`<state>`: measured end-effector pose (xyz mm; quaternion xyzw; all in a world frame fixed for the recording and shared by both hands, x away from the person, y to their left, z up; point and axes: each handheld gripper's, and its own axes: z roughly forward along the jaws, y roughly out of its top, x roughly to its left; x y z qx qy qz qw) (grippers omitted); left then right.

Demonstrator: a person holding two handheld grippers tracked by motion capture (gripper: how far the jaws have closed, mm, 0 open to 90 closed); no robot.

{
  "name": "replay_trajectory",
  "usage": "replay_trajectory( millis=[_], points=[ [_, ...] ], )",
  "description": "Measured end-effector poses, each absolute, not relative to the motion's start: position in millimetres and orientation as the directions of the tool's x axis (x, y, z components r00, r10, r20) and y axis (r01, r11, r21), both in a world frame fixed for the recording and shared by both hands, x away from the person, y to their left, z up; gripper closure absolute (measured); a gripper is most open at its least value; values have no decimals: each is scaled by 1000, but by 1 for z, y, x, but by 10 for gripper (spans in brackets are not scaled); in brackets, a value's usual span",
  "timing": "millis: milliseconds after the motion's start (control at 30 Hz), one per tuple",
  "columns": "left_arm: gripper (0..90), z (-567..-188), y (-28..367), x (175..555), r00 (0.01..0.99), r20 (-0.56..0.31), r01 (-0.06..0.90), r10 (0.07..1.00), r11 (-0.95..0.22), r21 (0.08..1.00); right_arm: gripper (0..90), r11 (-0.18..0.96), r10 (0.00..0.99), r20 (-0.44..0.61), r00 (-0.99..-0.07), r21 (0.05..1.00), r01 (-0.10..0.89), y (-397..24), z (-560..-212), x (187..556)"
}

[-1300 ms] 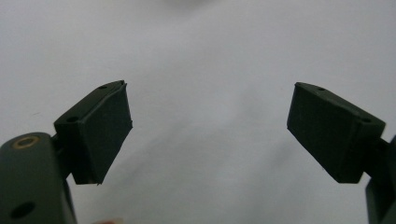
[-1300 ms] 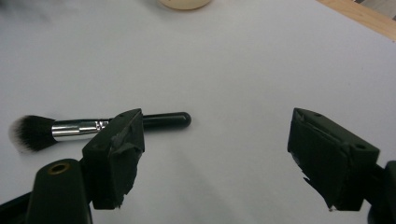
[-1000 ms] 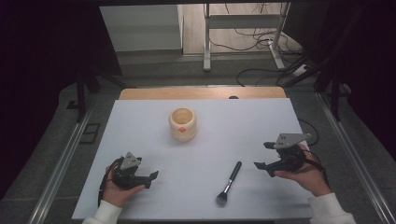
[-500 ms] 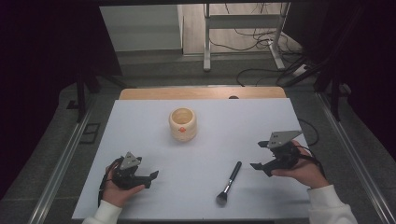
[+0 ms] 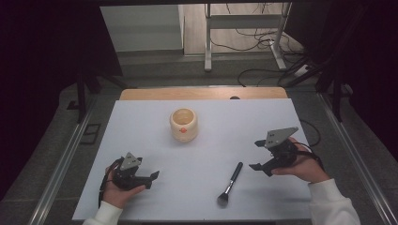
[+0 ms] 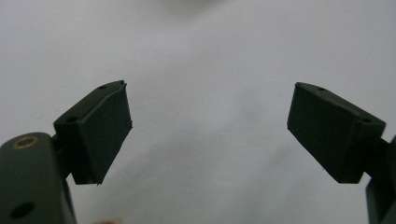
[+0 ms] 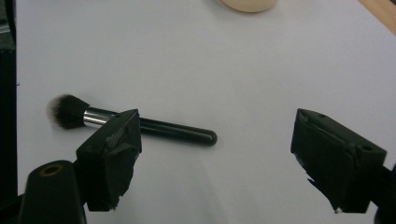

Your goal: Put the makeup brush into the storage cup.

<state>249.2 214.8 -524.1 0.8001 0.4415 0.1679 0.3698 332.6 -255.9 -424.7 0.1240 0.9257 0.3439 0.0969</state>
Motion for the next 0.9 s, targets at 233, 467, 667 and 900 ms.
replay_trajectory(
  millis=[233,467,667,900],
  points=[
    [141,-524,214,249,553,-54,578,831,-336,743,171,769,215,-123,-969,633,90,-250,-423,336],
    [140,-524,215,250,556,-54,580,830,-340,740,169,811,110,-167,-980,585,-9,-240,-421,336],
    [140,-524,214,249,557,-54,580,829,-341,740,159,827,12,-173,-985,556,-88,-232,-421,338],
    [139,-524,214,250,557,-54,580,828,-342,739,164,828,-54,-148,-988,546,-127,-225,-423,341]
  ],
)
